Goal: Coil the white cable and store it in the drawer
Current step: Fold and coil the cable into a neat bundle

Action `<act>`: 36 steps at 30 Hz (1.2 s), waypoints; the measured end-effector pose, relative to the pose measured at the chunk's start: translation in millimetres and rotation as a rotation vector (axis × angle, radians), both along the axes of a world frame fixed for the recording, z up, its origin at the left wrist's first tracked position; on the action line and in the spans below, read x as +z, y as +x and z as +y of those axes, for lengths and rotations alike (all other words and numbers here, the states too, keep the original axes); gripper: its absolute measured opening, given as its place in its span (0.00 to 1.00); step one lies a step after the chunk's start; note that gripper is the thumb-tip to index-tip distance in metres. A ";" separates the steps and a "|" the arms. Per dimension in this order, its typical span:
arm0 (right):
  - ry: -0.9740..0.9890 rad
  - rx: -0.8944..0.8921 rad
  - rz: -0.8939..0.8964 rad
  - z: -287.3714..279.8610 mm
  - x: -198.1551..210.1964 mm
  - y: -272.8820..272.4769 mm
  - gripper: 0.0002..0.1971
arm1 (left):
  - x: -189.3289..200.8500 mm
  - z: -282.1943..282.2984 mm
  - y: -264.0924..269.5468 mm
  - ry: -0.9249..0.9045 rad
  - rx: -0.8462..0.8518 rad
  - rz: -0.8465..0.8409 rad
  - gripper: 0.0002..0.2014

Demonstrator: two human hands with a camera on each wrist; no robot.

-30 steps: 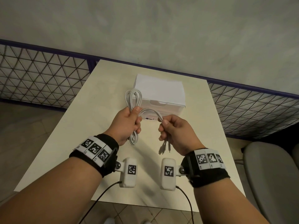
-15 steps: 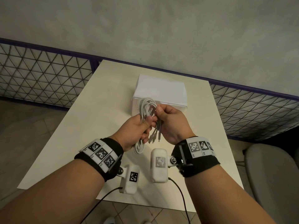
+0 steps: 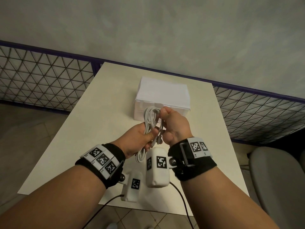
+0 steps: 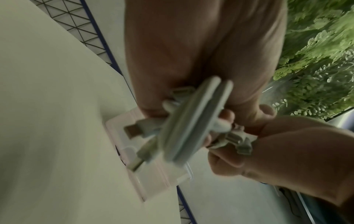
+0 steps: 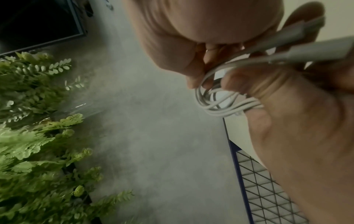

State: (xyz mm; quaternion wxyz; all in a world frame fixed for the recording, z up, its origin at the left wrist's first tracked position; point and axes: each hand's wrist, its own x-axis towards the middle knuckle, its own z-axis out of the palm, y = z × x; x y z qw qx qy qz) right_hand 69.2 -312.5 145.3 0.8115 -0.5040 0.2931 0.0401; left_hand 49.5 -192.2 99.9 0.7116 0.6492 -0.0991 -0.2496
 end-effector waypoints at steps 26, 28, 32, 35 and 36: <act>-0.477 0.601 -0.373 -26.4 14.9 -1.9 0.09 | 10.1 8.3 -3.4 0.146 -0.197 -0.006 0.09; -0.522 0.530 -0.398 -22.4 8.6 -2.4 0.10 | 10.5 6.8 -3.1 0.128 -0.199 0.004 0.08; -0.570 0.404 -0.431 -14.3 -2.8 -4.6 0.11 | 10.3 5.8 -1.0 0.042 -0.238 0.053 0.04; -0.606 0.358 -0.416 -11.1 -9.1 -7.7 0.09 | 9.0 6.3 0.1 -0.023 -0.223 0.130 0.04; -0.633 0.385 -0.416 -12.1 -9.1 -8.4 0.07 | 8.2 7.3 0.1 -0.012 -0.220 0.125 0.03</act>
